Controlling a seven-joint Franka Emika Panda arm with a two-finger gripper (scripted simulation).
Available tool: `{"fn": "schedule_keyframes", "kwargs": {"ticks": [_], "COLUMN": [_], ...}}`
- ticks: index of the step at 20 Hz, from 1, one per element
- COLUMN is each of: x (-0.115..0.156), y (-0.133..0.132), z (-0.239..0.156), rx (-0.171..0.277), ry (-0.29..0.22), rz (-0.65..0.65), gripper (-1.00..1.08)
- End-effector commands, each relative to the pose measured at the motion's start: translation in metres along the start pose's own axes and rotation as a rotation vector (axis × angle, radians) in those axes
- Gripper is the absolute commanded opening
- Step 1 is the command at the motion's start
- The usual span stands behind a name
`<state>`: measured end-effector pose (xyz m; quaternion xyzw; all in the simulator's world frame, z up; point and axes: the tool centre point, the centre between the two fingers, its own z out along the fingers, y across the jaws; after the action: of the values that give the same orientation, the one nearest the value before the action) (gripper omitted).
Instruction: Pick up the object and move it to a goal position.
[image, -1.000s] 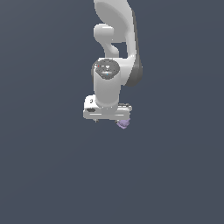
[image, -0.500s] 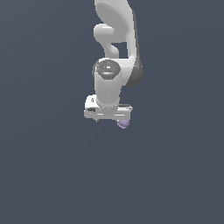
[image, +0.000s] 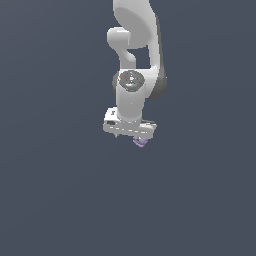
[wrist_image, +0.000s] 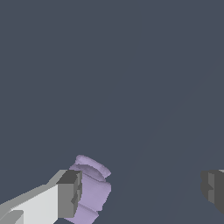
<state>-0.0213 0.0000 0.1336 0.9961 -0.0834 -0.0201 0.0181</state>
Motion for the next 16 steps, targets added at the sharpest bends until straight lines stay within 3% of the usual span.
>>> {"fn": "schedule_keyframes", "kwargs": {"ticks": [1, 16], "x": [-0.006, -0.049], "y": [-0.007, -0.047], "z": [0.005, 0.033], "rx": [0.005, 0.036], "ry": [0.004, 0.021], "rz": [0.051, 0.385], "gripper": [1.0, 1.0]}}
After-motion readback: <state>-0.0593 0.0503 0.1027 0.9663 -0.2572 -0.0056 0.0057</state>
